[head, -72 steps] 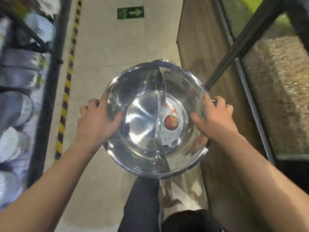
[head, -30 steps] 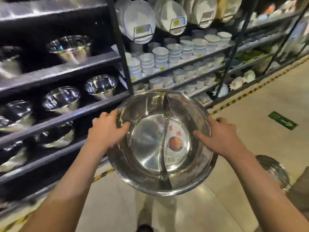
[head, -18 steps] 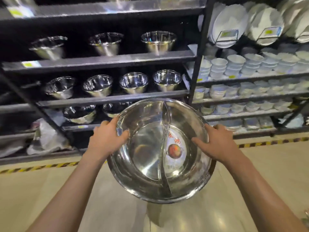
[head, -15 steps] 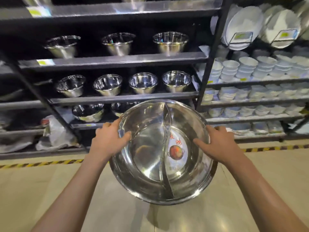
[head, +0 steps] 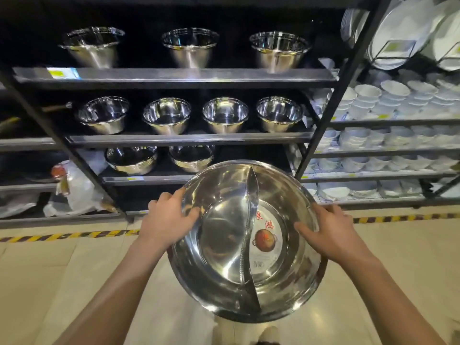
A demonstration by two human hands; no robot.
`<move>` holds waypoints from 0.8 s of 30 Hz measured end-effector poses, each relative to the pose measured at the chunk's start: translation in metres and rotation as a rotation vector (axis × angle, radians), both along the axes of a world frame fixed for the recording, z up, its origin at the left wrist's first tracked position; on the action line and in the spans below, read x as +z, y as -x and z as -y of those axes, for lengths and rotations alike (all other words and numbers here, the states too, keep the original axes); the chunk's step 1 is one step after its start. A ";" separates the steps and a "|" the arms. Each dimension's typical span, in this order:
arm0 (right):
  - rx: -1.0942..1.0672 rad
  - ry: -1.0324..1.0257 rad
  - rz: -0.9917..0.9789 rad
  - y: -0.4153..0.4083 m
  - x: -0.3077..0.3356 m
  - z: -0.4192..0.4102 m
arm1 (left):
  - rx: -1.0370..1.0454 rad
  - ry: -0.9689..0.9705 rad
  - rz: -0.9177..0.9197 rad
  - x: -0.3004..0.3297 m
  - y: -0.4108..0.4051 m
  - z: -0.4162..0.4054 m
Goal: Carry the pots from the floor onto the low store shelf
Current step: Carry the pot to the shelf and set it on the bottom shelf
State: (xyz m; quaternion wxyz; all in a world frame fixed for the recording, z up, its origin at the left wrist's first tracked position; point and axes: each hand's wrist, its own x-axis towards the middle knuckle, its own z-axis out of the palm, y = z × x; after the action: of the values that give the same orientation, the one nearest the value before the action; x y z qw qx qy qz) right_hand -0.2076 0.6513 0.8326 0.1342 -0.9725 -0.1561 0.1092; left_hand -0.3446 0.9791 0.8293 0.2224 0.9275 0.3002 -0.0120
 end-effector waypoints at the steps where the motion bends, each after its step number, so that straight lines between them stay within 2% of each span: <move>1: -0.002 0.019 -0.003 -0.008 -0.004 0.001 | 0.002 0.010 -0.006 -0.005 -0.009 0.001; 7: 0.004 0.063 -0.014 -0.082 -0.034 0.004 | 0.018 0.106 -0.073 -0.035 -0.071 0.010; 14: 0.080 0.100 -0.035 -0.192 -0.066 0.000 | 0.069 0.091 -0.081 -0.059 -0.164 0.016; 20: 0.042 0.060 -0.147 -0.250 -0.082 -0.016 | 0.101 0.123 -0.077 -0.083 -0.212 0.007; 24: 0.099 0.093 -0.137 -0.281 -0.109 -0.032 | 0.105 0.121 -0.131 -0.111 -0.246 -0.009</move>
State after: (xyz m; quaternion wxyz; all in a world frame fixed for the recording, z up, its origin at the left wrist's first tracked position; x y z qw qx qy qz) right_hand 0.0734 0.6829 0.7239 0.0939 -0.9590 -0.1893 0.1889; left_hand -0.0983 0.9879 0.7184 0.2580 0.8927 0.3608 -0.0792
